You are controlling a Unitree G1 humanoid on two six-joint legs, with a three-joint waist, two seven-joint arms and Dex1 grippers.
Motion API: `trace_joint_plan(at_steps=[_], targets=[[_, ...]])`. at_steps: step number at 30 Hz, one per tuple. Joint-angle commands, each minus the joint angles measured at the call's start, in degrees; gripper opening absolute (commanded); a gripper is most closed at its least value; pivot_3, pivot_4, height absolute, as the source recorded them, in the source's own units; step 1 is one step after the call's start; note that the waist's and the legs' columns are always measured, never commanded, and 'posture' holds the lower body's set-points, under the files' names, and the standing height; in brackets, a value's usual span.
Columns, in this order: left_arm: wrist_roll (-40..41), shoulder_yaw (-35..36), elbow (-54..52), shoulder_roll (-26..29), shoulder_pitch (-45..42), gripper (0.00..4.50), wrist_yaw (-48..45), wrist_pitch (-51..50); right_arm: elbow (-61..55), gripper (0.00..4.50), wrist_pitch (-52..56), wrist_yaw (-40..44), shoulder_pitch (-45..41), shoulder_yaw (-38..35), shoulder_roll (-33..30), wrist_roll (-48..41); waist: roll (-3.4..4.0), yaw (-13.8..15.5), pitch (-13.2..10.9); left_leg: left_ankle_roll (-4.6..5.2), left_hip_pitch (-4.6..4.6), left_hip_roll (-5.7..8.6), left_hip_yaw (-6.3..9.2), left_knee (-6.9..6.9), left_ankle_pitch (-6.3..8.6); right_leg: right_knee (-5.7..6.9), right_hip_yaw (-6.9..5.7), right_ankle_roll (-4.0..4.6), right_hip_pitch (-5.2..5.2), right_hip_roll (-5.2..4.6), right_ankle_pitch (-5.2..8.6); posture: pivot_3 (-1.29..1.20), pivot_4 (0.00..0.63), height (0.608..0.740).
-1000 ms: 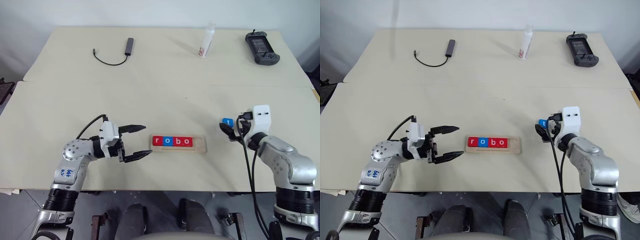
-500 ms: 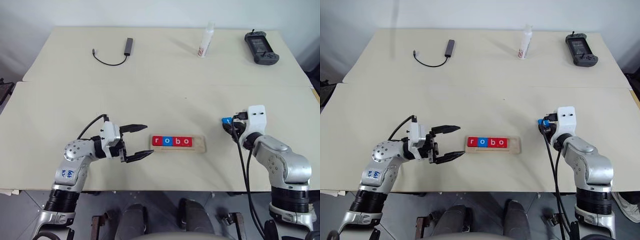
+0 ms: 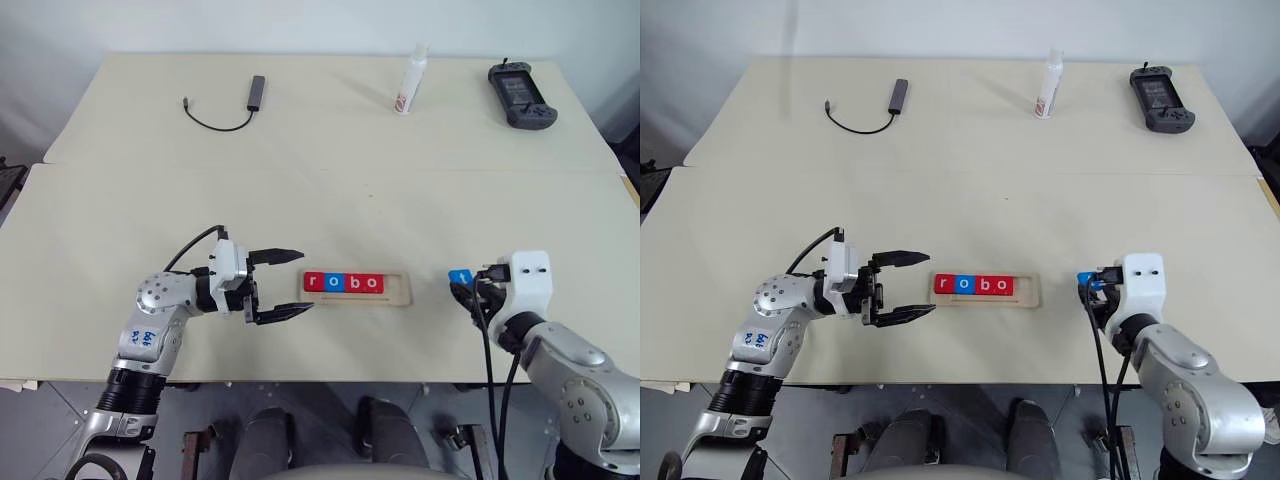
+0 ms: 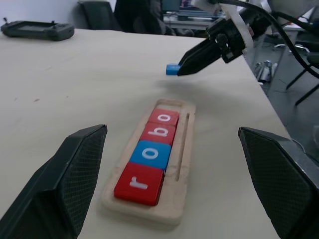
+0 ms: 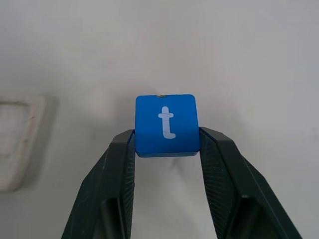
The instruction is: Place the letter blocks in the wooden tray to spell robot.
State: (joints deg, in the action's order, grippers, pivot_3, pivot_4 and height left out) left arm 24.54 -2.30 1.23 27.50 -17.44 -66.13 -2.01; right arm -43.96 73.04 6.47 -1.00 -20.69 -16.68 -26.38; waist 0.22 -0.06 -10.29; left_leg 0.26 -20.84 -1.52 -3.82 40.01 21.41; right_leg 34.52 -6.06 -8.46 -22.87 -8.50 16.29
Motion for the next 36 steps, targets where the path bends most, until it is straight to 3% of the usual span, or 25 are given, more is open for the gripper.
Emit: trace_joint_plan(at_steps=[1, 4, 8, 10, 12, 15, 18, 21, 26, 30, 36], targets=[[0.96, -0.16, -0.74, -0.06, -0.57, 4.5, -1.23, 0.07, -2.15, 2.18, -0.37, -1.79, 0.79, 1.58, 1.08, 1.12, 0.0, -0.02, 0.0, 0.0, 0.0, 0.0, 0.0, 0.0, 0.0, 0.0, 0.0, 0.0, -0.01, 0.0, 0.0, 0.0, 0.15, 0.74], [1.04, -0.15, -1.1, 0.08, -0.47, 4.5, -1.76, -0.09, -1.73, 3.13, -0.94, -1.53, 1.04, 2.44, 0.56, 1.71, 0.0, -0.03, 0.0, 0.0, -0.05, 0.0, 0.01, 0.0, 0.0, 0.0, 0.0, 0.0, -0.05, 0.0, 0.0, 0.0, 0.15, 0.74], [1.01, 0.23, -1.91, 0.64, 0.17, 4.5, -2.2, -0.23, -0.22, 4.48, -0.97, 6.24, 0.64, -0.29, -6.72, -1.64, 0.0, 0.12, 0.0, 0.01, -0.14, 0.03, 0.01, 0.02, 0.0, -0.01, 0.01, 0.0, -0.11, 0.0, 0.0, 0.0, 0.15, 0.74], [0.85, 0.48, -1.93, 0.73, 0.35, 4.5, -2.03, -0.15, 1.7, 4.48, -0.69, 12.79, 0.76, -1.86, -12.51, -4.63, 0.01, 0.14, 0.0, 0.04, -0.19, 0.04, 0.04, 0.03, 0.02, -0.02, -0.01, 0.0, -0.13, -0.01, 0.0, 0.0, 0.15, 0.74], [0.7, 0.67, -1.96, 0.87, 0.6, 4.5, -1.92, 0.04, 5.53, 4.48, -6.33, 22.44, 1.6, -0.03, -22.43, -4.76, 0.0, 0.13, 0.0, 0.08, -0.22, 0.05, 0.04, 0.03, 0.04, -0.07, -0.01, -0.02, -0.15, -0.02, -0.01, 0.0, 0.15, 0.74], [0.37, 1.14, -2.01, 0.97, 0.87, 4.5, -1.21, 0.42, 15.04, 4.48, -22.49, 38.42, 0.5, 4.13, -34.34, -1.37, 0.01, 0.05, -0.01, 0.12, -0.23, 0.05, 0.02, 0.02, 0.06, -0.14, -0.02, -0.02, -0.14, -0.01, -0.01, 0.0, 0.15, 0.74], [0.43, 1.48, -2.83, 1.17, 1.55, 4.5, -0.62, 0.43, 25.42, 4.48, -40.29, 51.71, -1.75, 10.58, -41.47, 4.04, -0.03, -0.19, -0.03, 0.12, -0.21, 0.04, -0.03, -0.01, 0.06, -0.25, 0.0, -0.08, -0.12, 0.0, -0.04, 0.0, 0.15, 0.74], [0.49, 1.8, -3.89, 1.43, 2.43, 4.5, -0.05, 0.35, 36.55, 4.48, -52.97, 59.87, -7.12, 16.91, -43.36, 8.75, -0.04, -0.13, -0.04, 0.11, -0.18, 0.02, -0.06, 0.01, 0.06, -0.25, -0.01, -0.09, -0.12, 0.01, -0.05, 0.0, 0.15, 0.74], [0.18, 1.99, -5.93, 1.72, 3.77, 4.5, 1.28, 0.01, 49.96, 4.48, -62.11, 65.26, -16.29, 23.98, -41.72, 14.13, -0.04, 0.17, -0.04, 0.09, -0.26, 0.03, -0.07, 0.09, 0.05, -0.32, -0.04, -0.18, -0.11, -0.01, -0.1, 0.0, 0.15, 0.74], [-0.11, 2.05, -8.73, 2.27, 6.07, 4.5, 3.01, -0.41, 55.44, 3.58, -63.8, 69.15, -20.59, 27.17, -40.32, 15.58, -0.04, 0.05, -0.04, 0.08, -0.25, 0.02, -0.05, 0.11, 0.04, -0.36, -0.08, -0.19, -0.05, -0.01, -0.1, 0.0, 0.15, 0.74], [0.32, 2.85, -11.11, 3.35, 8.8, 4.5, 4.77, -1.15, 57.53, 1.53, -64.53, 71.86, -23.8, 28.13, -39.17, 16.11, -0.04, 0.12, -0.04, 0.06, -0.23, 0.0, 0.03, 0.15, 0.03, -0.38, -0.16, -0.19, 0.05, -0.01, -0.1, 0.0, 0.15, 0.74]])
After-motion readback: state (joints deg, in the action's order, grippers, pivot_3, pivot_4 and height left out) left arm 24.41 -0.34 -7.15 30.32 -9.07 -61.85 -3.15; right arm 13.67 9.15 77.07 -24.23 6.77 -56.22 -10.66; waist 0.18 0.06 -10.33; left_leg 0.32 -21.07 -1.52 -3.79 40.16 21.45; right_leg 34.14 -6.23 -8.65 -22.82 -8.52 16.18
